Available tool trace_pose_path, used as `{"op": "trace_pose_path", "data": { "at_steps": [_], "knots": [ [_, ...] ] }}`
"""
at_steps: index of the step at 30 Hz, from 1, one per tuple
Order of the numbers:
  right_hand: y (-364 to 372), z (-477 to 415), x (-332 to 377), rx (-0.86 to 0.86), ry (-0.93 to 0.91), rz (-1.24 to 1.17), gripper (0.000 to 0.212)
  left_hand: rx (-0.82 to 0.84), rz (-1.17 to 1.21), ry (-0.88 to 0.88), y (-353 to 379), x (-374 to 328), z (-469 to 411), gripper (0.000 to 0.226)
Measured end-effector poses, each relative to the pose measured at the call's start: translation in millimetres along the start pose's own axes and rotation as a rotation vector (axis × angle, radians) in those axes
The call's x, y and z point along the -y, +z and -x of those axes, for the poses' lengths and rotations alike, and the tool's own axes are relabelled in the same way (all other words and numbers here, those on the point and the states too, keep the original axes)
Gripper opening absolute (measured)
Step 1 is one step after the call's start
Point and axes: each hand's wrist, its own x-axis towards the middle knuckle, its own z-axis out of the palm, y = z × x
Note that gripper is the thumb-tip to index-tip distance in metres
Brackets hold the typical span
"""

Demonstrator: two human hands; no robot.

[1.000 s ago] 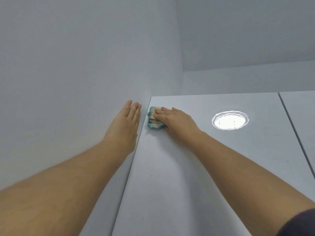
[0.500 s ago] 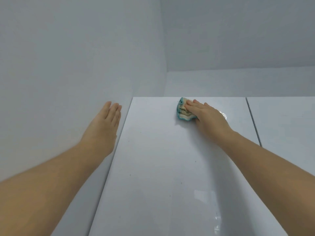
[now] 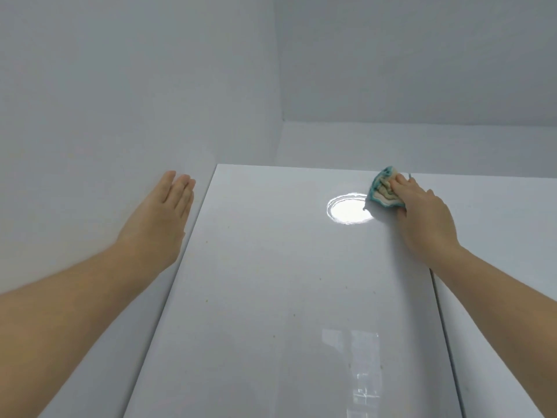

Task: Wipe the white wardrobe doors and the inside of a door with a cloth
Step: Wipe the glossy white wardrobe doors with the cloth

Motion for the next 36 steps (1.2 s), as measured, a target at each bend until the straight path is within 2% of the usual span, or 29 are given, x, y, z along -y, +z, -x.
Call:
{"op": "trace_pose_path", "data": {
  "at_steps": [7, 15, 24, 36],
  "knots": [
    [16.8, 8.4, 25.5, -0.062, 0.042, 0.006, 0.051, 0.001, -0.003, -0.003, 1.9, 0.0, -1.4, 0.069],
    [42.6, 16.8, 68.2, -0.024, -0.118, -0.027, 0.061, 0.031, -0.021, 0.039, -0.8, 6.3, -2.4, 0.067],
    [70.5, 10.9, 139.4, 0.085, -0.316, 0.039, 0.055, 0.036, 0.006, 0.067, -1.7, 7.5, 3.4, 0.066],
    [108.0, -0.4, 214.9, 0.106, -0.441, 0.016, 0.04, 0.019, 0.035, 0.02, -1.7, 5.8, 10.6, 0.068]
  ]
}}
